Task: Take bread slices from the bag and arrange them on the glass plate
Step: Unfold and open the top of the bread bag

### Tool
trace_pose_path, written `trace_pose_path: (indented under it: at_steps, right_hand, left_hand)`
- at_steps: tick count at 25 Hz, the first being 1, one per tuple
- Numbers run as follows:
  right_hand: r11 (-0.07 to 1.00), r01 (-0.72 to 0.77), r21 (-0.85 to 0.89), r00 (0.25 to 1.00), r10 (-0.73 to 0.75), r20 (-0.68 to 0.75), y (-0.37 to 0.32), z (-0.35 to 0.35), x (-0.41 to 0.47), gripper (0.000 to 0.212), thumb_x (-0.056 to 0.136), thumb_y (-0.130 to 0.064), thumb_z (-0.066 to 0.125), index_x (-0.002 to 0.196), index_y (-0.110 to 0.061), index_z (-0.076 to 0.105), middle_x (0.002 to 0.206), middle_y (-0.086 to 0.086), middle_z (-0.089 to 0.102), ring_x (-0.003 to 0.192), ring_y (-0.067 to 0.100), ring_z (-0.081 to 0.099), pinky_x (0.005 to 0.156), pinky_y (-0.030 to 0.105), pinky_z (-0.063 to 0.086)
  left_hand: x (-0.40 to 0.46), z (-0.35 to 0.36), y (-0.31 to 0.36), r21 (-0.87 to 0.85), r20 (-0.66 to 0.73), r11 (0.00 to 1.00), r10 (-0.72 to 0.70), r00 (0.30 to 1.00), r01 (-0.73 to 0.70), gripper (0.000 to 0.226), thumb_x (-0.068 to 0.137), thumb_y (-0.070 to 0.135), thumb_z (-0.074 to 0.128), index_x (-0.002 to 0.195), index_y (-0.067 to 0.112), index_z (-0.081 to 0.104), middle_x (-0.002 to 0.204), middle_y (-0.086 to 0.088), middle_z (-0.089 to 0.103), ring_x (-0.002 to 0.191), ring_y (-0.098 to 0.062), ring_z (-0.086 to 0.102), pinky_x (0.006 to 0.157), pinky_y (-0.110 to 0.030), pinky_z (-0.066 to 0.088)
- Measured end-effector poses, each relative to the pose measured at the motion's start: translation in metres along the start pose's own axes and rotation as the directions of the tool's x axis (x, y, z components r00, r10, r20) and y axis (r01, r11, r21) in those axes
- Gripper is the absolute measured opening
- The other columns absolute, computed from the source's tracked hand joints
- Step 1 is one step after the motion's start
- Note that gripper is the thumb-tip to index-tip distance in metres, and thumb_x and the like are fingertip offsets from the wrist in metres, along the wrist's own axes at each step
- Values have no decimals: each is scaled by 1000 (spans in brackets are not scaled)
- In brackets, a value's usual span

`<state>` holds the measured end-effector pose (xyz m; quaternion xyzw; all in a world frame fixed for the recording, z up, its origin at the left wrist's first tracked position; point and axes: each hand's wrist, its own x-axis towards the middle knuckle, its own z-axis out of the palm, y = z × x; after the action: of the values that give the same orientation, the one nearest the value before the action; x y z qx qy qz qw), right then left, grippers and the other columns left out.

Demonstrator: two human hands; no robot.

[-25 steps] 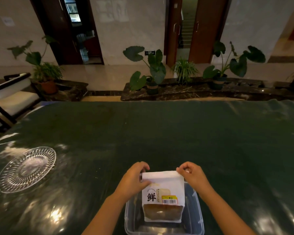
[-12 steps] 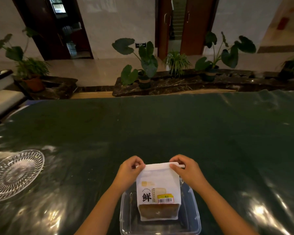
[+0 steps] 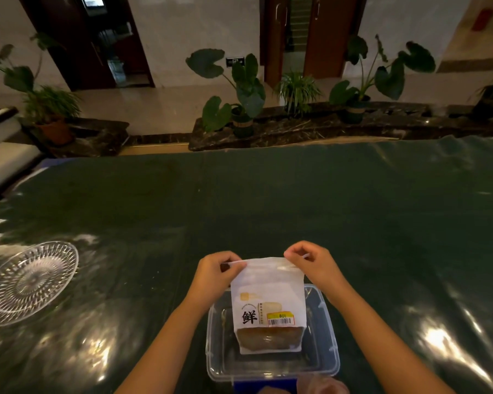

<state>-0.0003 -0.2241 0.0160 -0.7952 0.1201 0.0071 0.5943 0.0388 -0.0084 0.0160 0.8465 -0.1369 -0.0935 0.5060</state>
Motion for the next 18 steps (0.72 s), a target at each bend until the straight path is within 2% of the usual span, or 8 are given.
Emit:
trace_pose_path:
  at_steps: [3,6,8,10,11,13,15,18]
  right_hand:
    - [999,-15,-48,1000,15,6,-5,-3,-3,2,81,-21,66,79,-19,67,92,1,66,88,15,61,66,24,53]
    - [995,-68,-66,997,66,-31,-7,-3,-4,3,81,-18,67,78,-17,67,91,3,66,88,17,61,71,27,54]
    - [993,-113,-38,993,111,-30,-9,-2,-5,5,81,-16,66,75,-18,67,88,1,65,86,16,61,67,23,52]
    - [990,-137,-30,990,136,-29,-11,-2,-6,7,81,-17,66,74,-18,66,85,0,65,83,14,62,61,20,49]
    - [990,-136,-39,990,135,-34,-12,-2,-7,8,81,-18,66,73,-19,66,83,-1,64,82,14,62,60,20,49]
    - [991,-108,-76,994,105,-39,-14,-1,-7,10,81,-20,66,71,-19,65,82,-1,64,83,16,62,63,23,52]
    - [980,-35,-196,999,29,-31,-17,0,-7,9,80,-22,68,71,-20,65,86,-1,63,88,17,61,74,29,54]
    - [831,117,-544,993,-109,47,-24,1,-5,9,78,-29,67,69,-27,64,87,-10,61,96,12,53,93,36,41]
  left_hand:
    - [1,3,1,-2,-10,999,-53,999,53,11,86,18,61,76,20,66,77,4,66,73,-8,65,56,-10,50]
    - [-3,8,0,44,-33,998,-45,998,47,7,83,24,66,88,25,61,87,10,62,85,-11,62,64,-12,50]
    - [-8,8,-4,194,-28,981,34,999,-28,39,74,33,74,108,32,55,106,16,52,102,-5,51,82,-16,46]
    - [-13,6,-6,419,-15,881,247,969,-218,57,66,44,77,117,33,54,121,14,44,116,-5,36,98,-24,34]
    - [-16,8,-6,522,12,794,357,934,-310,54,65,45,77,114,32,58,124,9,48,119,-9,35,101,-30,33]
    - [-20,13,-6,656,43,644,490,871,-394,35,67,37,79,99,29,67,115,2,62,115,-18,47,96,-41,42]
    - [-24,14,-3,686,39,599,537,843,-413,20,67,28,81,85,27,71,102,2,69,104,-21,57,87,-38,47]
    - [-30,12,8,696,92,562,548,832,-447,14,66,27,81,77,26,73,91,7,71,95,-19,61,82,-35,49]
